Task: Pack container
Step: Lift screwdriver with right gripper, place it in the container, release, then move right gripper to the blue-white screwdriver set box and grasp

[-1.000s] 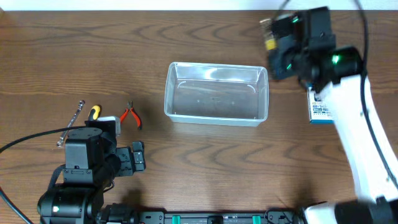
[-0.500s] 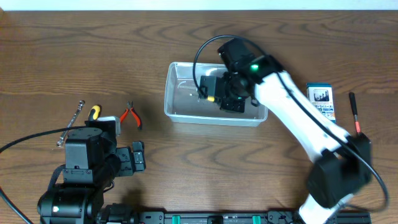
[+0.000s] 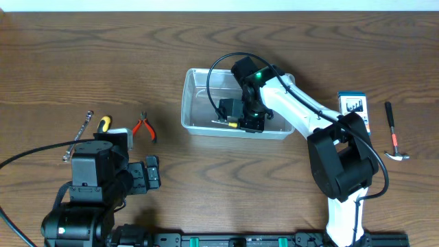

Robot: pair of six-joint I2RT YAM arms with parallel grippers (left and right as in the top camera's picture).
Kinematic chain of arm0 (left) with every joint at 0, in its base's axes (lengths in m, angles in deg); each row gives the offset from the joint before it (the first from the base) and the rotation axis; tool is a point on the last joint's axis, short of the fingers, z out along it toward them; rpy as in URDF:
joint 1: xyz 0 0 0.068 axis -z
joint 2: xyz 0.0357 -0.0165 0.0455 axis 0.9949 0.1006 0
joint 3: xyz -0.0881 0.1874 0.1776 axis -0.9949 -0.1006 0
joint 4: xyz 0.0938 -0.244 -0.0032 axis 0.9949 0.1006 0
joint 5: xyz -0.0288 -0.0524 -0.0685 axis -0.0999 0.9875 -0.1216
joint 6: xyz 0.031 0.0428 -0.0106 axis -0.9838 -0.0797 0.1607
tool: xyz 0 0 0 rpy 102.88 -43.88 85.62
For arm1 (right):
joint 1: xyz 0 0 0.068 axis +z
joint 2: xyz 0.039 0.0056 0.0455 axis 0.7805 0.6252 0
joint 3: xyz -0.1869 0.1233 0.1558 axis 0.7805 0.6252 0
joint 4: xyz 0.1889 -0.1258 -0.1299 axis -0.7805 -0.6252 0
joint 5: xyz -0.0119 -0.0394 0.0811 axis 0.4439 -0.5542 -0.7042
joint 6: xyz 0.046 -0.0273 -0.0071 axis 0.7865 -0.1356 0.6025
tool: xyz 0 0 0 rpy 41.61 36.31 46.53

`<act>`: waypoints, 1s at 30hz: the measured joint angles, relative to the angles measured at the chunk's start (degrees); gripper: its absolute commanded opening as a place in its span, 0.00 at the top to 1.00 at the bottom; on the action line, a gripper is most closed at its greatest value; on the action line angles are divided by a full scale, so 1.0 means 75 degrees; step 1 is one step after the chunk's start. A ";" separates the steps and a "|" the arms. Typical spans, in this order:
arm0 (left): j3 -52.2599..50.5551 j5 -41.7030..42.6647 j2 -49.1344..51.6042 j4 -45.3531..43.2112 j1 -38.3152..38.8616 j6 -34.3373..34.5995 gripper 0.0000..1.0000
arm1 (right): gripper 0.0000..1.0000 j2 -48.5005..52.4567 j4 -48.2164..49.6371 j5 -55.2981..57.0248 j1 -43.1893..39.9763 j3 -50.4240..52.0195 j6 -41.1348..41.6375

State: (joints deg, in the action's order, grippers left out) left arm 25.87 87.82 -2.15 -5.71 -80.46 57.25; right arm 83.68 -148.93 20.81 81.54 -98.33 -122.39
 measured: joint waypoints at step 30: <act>0.0000 0.0000 0.0000 0.0000 0.0000 0.0000 0.02 | 0.01 -0.1862 -0.2043 0.1294 -0.2853 -0.3220 0.4943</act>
State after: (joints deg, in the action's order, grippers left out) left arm 25.87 87.82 -2.15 -5.71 -80.46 57.25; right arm 69.71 -164.25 30.51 60.14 -122.49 -85.32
